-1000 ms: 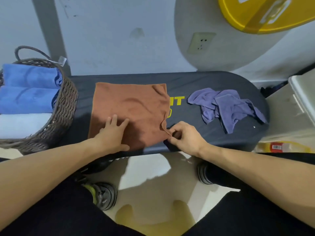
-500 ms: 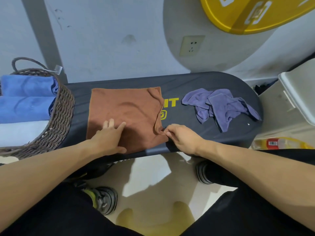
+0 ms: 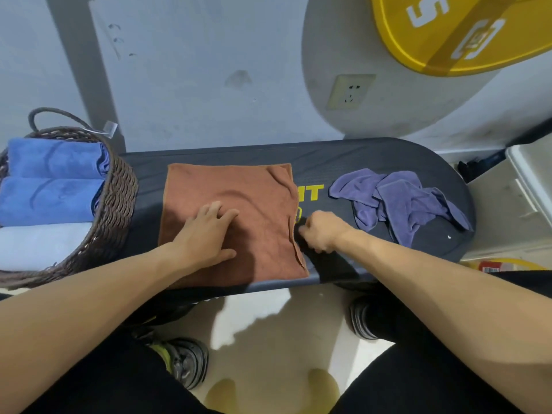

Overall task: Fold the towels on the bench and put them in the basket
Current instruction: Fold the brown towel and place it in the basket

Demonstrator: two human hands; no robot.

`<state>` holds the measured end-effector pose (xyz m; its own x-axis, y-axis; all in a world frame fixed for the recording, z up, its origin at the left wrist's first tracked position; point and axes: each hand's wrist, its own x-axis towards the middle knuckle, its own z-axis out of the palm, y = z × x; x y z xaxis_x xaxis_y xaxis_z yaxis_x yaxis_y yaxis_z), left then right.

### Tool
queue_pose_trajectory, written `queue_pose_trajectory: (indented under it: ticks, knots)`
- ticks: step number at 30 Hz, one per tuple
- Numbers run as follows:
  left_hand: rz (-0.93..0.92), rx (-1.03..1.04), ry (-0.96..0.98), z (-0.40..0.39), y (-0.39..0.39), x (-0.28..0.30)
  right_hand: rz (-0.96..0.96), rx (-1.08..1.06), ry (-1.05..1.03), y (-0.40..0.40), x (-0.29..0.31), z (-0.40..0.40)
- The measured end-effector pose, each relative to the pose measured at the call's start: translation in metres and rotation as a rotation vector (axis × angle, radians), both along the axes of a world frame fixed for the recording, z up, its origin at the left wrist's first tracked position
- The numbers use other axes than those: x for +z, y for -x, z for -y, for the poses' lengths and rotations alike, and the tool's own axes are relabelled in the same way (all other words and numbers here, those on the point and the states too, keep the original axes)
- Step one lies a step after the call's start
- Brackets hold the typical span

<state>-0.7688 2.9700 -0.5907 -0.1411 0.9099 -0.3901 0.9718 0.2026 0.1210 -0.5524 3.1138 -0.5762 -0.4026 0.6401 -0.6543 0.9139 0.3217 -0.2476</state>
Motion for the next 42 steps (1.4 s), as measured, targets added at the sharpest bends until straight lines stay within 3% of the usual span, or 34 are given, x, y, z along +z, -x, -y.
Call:
queue_pose_trajectory:
  ticks: [4, 11, 17, 29, 36, 42]
  knots:
    - [0.004, -0.005, 0.076, -0.015, 0.006, -0.005, -0.195, -0.311, -0.056, 0.025, -0.010, -0.029]
    - [-0.040, 0.012, 0.101, -0.024, 0.008, -0.010, -0.371, -0.582, 0.000, 0.066, -0.021, -0.082]
    - [-0.054, 0.013, 0.072, -0.019, 0.012, -0.015, -0.284, -0.434, -0.152, 0.084, -0.026, -0.101]
    - [-0.056, -0.003, 0.063, -0.021, 0.011, -0.016, -0.213, -0.188, -0.126, 0.102, -0.029, -0.108]
    - [-0.046, -0.009, 0.069, -0.021, 0.011, -0.018, -0.339, -0.311, -0.245, 0.098, -0.036, -0.110]
    - [-0.059, -0.005, 0.089, -0.023, 0.010, -0.016, -0.187, -0.244, -0.187, 0.108, -0.029, -0.114]
